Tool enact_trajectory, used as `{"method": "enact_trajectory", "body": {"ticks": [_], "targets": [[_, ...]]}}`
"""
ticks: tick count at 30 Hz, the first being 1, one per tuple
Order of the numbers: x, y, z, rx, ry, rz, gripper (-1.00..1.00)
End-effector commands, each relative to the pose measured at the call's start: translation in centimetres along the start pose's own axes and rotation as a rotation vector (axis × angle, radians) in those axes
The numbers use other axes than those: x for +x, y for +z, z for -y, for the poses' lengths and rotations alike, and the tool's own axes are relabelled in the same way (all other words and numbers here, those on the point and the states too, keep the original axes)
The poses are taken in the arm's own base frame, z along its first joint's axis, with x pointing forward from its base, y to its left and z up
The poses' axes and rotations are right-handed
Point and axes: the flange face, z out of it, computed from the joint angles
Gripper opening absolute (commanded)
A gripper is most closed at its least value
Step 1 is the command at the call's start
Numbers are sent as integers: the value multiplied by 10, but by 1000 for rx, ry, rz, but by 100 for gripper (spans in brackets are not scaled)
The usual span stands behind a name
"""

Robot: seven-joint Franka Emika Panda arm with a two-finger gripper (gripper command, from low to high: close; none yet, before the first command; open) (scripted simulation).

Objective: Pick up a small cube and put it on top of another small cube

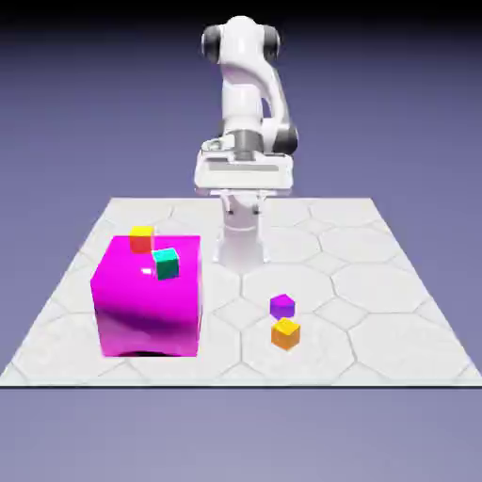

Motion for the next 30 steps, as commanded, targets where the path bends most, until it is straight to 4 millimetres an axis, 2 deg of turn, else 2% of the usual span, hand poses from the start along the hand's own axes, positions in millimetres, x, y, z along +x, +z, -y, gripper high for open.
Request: {"method": "enact_trajectory", "body": {"ticks": [1, 10, 15, 18, 19, 26, 27, 28, 30], "targets": [[-8, 13, 0, -23, -41, 33, 0], [-94, 117, -11, -166, -399, 367, 0], [-154, 162, -26, -195, -585, 578, 0], [-188, 181, -35, -194, -679, 696, 0], [-188, 181, -35, -194, -679, 696, 0], [-225, 233, -63, -194, -679, 696, 0], [-225, 233, -63, -194, -679, 696, -100], [-225, 233, -63, -194, -679, 696, -100], [-214, 219, -53, -192, -676, 697, -100]]}}
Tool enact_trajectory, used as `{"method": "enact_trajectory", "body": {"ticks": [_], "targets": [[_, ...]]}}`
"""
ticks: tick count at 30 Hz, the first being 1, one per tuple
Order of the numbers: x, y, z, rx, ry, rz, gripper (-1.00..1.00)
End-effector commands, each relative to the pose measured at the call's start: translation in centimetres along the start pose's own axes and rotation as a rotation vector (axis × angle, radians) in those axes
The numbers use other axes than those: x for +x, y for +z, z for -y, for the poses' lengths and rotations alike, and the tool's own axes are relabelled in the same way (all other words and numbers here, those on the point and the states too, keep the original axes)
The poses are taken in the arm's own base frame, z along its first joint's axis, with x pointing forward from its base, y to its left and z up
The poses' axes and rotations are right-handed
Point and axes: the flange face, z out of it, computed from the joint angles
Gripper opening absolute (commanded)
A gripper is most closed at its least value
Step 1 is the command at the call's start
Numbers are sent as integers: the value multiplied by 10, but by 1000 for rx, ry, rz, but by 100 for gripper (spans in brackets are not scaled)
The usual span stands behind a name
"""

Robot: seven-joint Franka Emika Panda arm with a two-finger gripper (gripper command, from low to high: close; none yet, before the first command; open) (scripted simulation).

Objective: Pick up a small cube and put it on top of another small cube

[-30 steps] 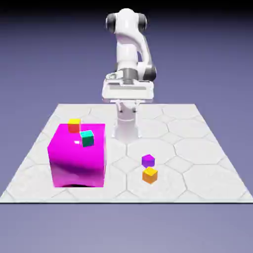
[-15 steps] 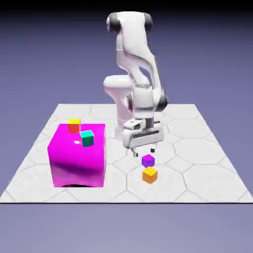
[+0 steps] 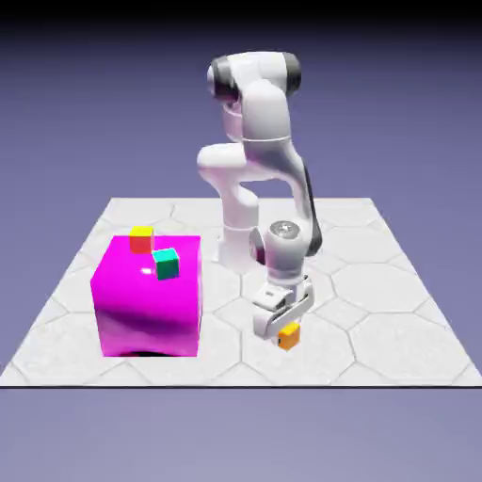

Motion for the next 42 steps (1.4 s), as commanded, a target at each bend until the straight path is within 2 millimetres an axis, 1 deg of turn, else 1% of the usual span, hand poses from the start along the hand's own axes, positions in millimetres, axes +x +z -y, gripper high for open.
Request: {"method": "enact_trajectory", "body": {"ticks": [1, 5, 6, 7, 11, 13, 16, 19, 21, 22, 23, 26, 28, 30, 32, 33, 34, 36, 40, 41, 42], "targets": [[1, -10, 0, 1, 0, 0, -100], [-1, -49, 0, -3, -1, 0, -100], [-1, -49, 0, -3, -1, 0, -100], [7, -57, -13, -17, 35, 4, -100], [44, -94, -41, -99, -9, 12, -100], [59, -116, -59, -153, -12, 16, -100], [74, -156, -99, -239, 53, 21, -100], [81, -199, -142, -335, 134, 28, -100], [81, -231, -172, -403, 197, 33, -100], [79, -247, -187, -434, 237, 36, -100], [66, -257, -205, -421, 342, 28, -100], [24, -287, -252, -364, 653, 4, -100], [-7, -303, -278, -310, 854, -11, -100], [-40, -317, -301, -243, 1051, -22, -100], [-74, -328, -319, -163, 1240, -29, -100], [-90, -331, -325, -113, 1331, -30, -100], [-96, -338, -324, -63, 1334, -57, -100], [-96, -338, -324, -60, 1331, -60, -100], [-95, -279, -328, -60, 1331, -60, -100], [-96, -269, -329, -60, 1331, -60, -100], [-96, -269, -329, -60, 1331, -60, 100]]}}
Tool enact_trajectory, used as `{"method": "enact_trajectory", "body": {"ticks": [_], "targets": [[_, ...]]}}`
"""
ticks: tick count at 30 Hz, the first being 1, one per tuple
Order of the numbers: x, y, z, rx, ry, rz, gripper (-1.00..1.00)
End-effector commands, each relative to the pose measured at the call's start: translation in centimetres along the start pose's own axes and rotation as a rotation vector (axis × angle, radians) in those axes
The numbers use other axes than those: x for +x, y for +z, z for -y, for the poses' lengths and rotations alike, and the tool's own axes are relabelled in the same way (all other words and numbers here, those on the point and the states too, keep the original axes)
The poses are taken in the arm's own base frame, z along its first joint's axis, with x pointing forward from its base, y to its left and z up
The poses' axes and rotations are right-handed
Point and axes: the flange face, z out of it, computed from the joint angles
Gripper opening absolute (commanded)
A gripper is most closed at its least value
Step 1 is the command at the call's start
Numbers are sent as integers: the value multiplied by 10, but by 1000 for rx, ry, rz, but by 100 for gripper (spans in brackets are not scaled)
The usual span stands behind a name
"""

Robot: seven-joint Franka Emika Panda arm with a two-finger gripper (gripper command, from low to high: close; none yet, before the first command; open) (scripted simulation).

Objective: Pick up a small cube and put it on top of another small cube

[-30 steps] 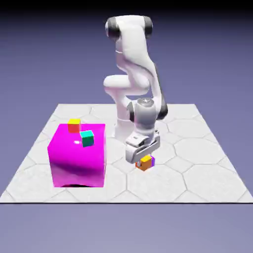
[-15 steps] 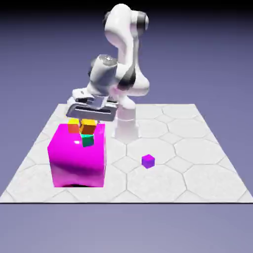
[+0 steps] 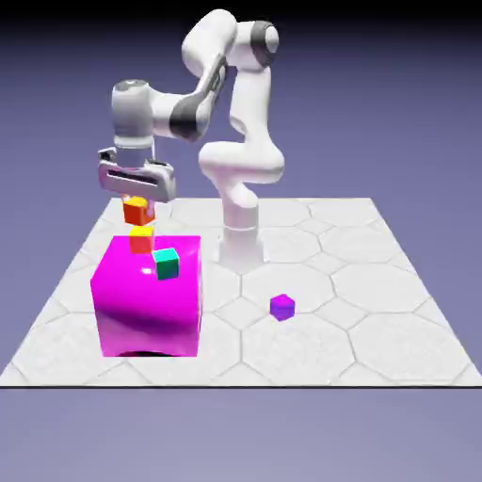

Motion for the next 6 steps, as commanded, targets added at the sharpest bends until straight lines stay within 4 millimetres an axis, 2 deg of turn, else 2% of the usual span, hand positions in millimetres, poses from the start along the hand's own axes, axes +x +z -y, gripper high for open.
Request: {"method": "enact_trajectory", "body": {"ticks": [1, 6], "targets": [[0, 0, 0, 0, 0, 0, 100], [1, -70, 1, 0, 0, 0, 100]]}}
